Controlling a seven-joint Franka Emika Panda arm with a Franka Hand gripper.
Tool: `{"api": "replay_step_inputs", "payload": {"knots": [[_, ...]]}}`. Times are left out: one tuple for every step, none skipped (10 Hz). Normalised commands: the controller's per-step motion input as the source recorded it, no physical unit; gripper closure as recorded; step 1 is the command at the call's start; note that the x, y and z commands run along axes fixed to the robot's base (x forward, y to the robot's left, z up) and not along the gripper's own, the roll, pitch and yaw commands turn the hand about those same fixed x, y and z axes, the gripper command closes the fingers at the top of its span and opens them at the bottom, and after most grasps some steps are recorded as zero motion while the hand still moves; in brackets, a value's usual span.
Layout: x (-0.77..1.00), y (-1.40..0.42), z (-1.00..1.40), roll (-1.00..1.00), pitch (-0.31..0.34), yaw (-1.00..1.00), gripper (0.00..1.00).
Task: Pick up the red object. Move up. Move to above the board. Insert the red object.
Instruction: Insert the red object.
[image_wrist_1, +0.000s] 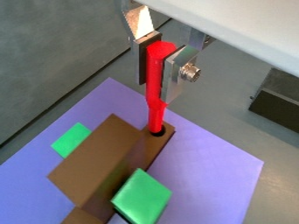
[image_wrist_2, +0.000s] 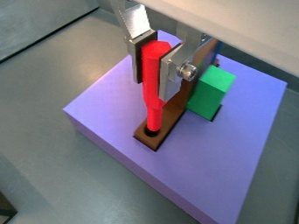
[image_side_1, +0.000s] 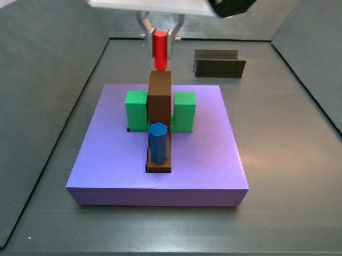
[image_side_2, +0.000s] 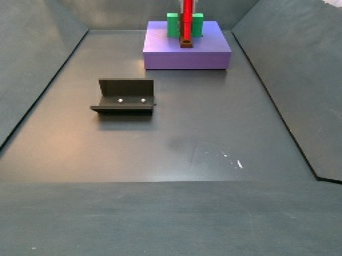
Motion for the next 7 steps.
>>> {"api": "replay_step_inputs", "payload": {"knots": [[0.00,0.00,-0.22,0.23,-0.034,0.00,1.00],[0.24,0.09,-0.17,0.18,0.000,0.00,1.00],[0.17,0.04,-0.15,0.15,0.000,0.00,1.00],[0.12,0.00,-0.07,0.08,0.004,0.00,1.00],[0.07,-0.05,-0.09,0.06,0.000,-0.03,1.00],[0.00,-0.05,-0.07,0.01,0.000,-0.07,1.00],[0.07,0.00,-0.47,0.07,0.000,-0.04,1.00]]}}
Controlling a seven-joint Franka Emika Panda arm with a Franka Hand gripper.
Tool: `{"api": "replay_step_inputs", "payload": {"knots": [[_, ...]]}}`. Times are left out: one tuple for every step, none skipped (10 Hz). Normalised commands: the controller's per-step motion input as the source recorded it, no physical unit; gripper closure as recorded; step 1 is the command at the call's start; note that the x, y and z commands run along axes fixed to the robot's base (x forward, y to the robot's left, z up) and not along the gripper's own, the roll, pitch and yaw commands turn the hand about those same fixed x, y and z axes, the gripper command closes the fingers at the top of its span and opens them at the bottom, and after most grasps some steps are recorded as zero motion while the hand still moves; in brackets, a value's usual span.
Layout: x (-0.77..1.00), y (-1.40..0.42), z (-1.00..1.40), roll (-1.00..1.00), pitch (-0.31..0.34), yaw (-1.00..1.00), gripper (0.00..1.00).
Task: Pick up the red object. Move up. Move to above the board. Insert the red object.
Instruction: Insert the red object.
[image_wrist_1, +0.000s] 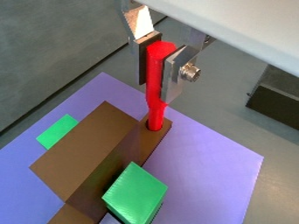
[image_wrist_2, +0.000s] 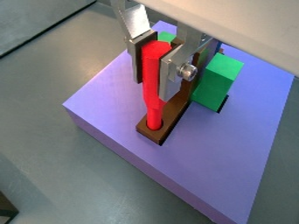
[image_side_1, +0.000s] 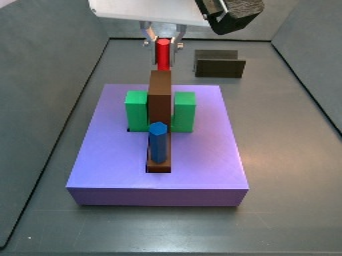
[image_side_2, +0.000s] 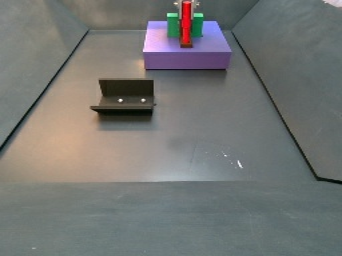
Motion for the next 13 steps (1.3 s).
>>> {"api": "replay_step_inputs", "payload": {"knots": [[0.00,0.02,-0.67,0.12,0.000,-0.07,1.00],[0.00,0.00,-0.65,0.12,0.000,-0.09,1.00],[0.00,0.04,-0.63,0.15,0.000,-0.04,1.00],[0.00,0.01,-0.65,0.11,0.004,-0.03,1.00],[0.00,0.00,-0.65,0.07,0.000,-0.03,1.00],[0.00,0.00,-0.58,0.08,0.000,-0.04,1.00],[0.00,0.03,-0.36,0.06,0.067,-0.09,1.00],[0.00,-0.12,-0.09,0.18,0.036,-0.03,1.00],[0.50,-0.17,-0.53,0.00,0.019,-0.20,1.00],[0.39,0.06,-0.48,0.02,0.080,-0.26,1.00],[0.00,0.17,-0.36,0.07,0.057,-0.14,1.00],[0.00,0.00,0.00,0.06,0.000,0.00,1.00],[0.00,0.00,0.00,0.00,0.000,0.00,1.00]]}}
